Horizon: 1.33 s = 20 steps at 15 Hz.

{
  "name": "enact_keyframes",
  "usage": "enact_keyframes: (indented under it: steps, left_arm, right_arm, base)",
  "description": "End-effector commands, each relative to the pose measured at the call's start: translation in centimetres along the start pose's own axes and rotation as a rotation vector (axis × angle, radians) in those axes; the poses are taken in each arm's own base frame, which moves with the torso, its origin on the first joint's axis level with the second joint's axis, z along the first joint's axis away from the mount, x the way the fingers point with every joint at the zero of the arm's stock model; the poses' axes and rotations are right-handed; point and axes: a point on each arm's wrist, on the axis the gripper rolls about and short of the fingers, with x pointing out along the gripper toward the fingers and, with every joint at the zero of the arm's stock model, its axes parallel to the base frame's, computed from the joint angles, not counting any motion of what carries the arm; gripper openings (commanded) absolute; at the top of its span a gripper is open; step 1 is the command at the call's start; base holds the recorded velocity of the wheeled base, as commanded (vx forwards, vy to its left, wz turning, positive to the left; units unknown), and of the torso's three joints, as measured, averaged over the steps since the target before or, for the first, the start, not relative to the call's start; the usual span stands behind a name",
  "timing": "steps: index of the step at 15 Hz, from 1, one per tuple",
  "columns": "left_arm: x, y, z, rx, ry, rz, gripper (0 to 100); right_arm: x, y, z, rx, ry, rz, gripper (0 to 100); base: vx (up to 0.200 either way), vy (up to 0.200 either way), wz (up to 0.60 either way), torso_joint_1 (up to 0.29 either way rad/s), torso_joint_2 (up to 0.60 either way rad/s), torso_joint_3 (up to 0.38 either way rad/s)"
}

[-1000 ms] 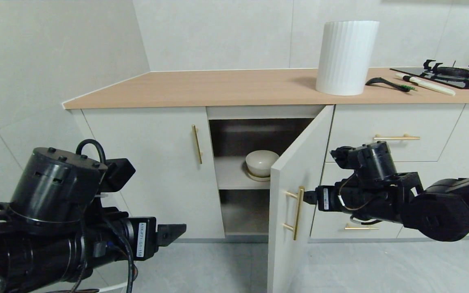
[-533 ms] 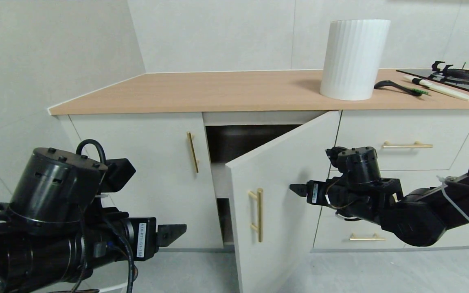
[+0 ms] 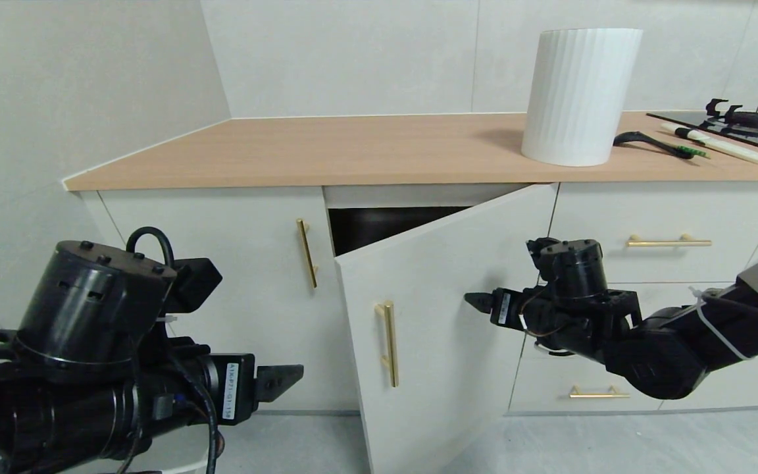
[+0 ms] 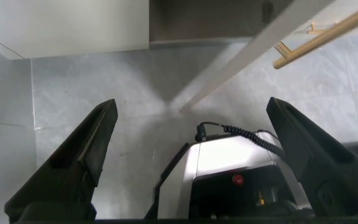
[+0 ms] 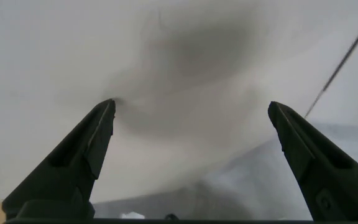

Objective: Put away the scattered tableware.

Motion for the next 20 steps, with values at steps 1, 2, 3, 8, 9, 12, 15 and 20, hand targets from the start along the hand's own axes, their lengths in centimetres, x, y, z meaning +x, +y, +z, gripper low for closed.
enact_keyframes:
  steps: [1, 2, 3, 8, 9, 12, 15, 20]
  left_arm:
    - [-0.1, 0.0, 0.0, -0.001, -0.003, -0.001, 100]
    - [-0.1, 0.0, 0.0, -0.001, -0.003, -0.001, 100]
    - [-0.1, 0.0, 0.0, -0.001, -0.003, -0.001, 100]
    - [0.0, 0.0, 0.0, -0.001, 0.001, 0.002, 100]
    - [0.0, 0.0, 0.0, 0.000, 0.001, 0.001, 100]
    - [0.0, 0.0, 0.0, 0.000, 0.001, 0.001, 100]
    - [0.0, 0.0, 0.0, 0.000, 0.001, 0.001, 100]
    - [0.0, 0.0, 0.0, 0.000, 0.001, 0.001, 100]
  right_arm:
    - [0.9, 0.0, -0.1, 0.024, -0.040, -0.013, 100]
    - [1.8, 0.0, -0.1, 0.046, -0.083, -0.032, 100]
    - [2.6, 0.0, -0.2, 0.054, -0.114, -0.065, 100]
    - [4.2, -0.1, 1.1, 0.137, -0.202, -0.108, 100]
    - [4.4, -0.1, 1.1, 0.143, -0.210, -0.115, 100]
    - [5.9, -0.9, 1.6, 0.164, -0.264, -0.188, 100]
    - [6.5, -1.2, 1.7, 0.170, -0.285, -0.214, 100]
    - [7.9, -2.1, 2.2, 0.182, -0.334, -0.283, 100]
  base:
    - [0.000, 0.000, 0.00, 0.000, 0.00, 0.000]
    - [0.000, 0.000, 0.00, 0.000, 0.00, 0.000]
    - [0.000, 0.000, 0.00, 0.000, 0.00, 0.000]
    - [0.000, 0.000, 0.00, 0.000, 0.00, 0.000]
    - [0.000, 0.000, 0.00, 0.000, 0.00, 0.000]
    - [0.000, 0.000, 0.00, 0.000, 0.00, 0.000]
    - [0.000, 0.000, 0.00, 0.000, 0.00, 0.000]
    - [0.000, 0.000, 0.00, 0.000, 0.00, 0.000]
